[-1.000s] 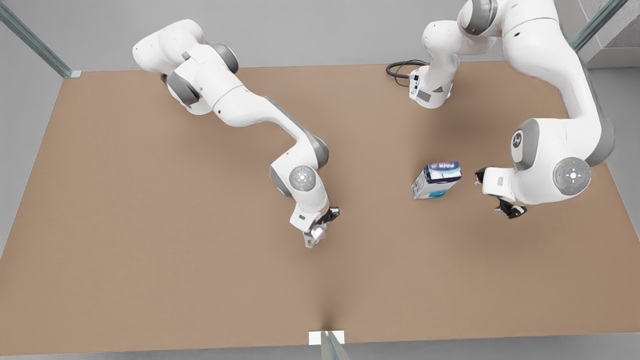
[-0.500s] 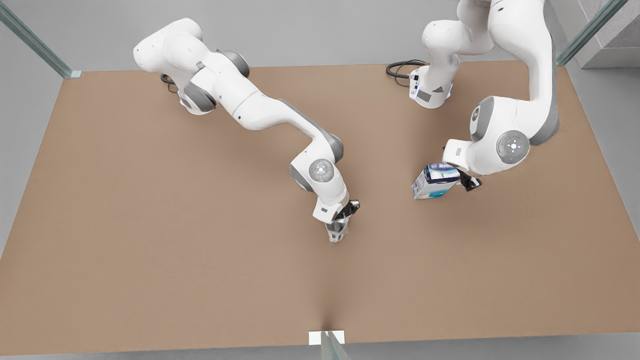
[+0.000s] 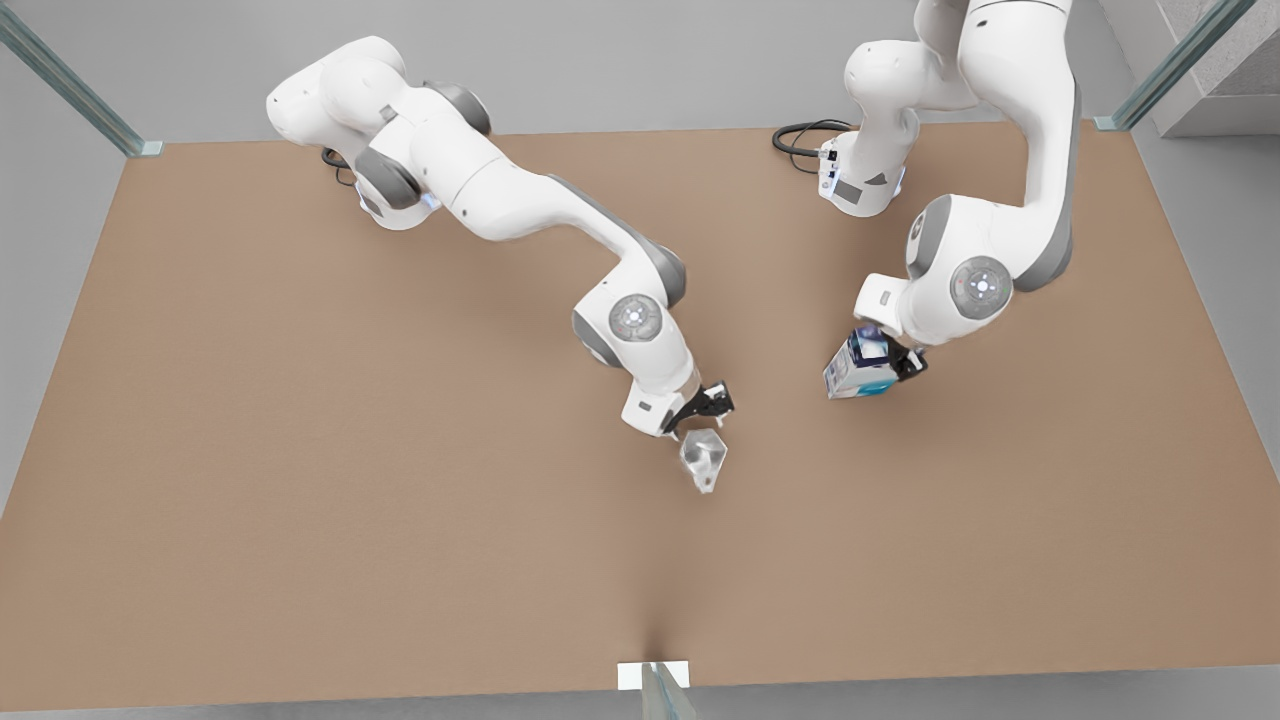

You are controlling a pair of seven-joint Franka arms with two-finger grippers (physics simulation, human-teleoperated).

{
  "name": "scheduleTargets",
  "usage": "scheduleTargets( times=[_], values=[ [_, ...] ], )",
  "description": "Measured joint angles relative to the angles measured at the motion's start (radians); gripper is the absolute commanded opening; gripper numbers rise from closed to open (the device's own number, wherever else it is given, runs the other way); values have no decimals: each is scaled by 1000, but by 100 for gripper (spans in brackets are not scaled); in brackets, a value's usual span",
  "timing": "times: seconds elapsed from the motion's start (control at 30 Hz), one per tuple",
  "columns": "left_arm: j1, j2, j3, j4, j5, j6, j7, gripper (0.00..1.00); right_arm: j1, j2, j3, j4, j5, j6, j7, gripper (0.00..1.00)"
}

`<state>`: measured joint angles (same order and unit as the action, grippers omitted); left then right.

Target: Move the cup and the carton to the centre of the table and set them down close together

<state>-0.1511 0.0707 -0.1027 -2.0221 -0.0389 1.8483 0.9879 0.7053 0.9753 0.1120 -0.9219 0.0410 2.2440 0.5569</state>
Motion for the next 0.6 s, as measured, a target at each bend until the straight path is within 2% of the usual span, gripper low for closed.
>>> scheduleTargets(
  times=[0.03, 0.17, 0.27, 0.33, 0.4, 0.47, 0.57, 0.6],
  values=[
    [0, -7, 0, -16, 0, -2, 0, 100, -27, -28, -1, -18, 4, 0, -12, 100],
    [1, -8, -3, -38, 0, 6, 20, 100, -176, -275, -1, -314, 4, -24, -66, 100],
    [-2, -28, -3, -75, 0, 88, 37, 100, -323, -472, -6, -394, 4, -254, -135, 100],
    [-3, -34, -3, -99, -1, 132, 37, 100, -426, -645, -6, -563, -7, -301, -221, 100],
    [-2, -20, -3, -102, -1, 137, 38, 100, -469, -727, -6, -577, -19, -413, -239, 100],
    [-2, -7, -2, -111, -1, 137, 56, 100, -583, -861, -5, -675, -68, -489, -325, 100],
    [1, 14, -2, -118, -1, 139, 55, 100, -742, -952, -4, -733, -69, -552, -376, 100],
    [-1, 26, -2, -119, -1, 151, 55, 100, -764, -964, -29, -718, -70, -554, -464, 100]
  ],
)
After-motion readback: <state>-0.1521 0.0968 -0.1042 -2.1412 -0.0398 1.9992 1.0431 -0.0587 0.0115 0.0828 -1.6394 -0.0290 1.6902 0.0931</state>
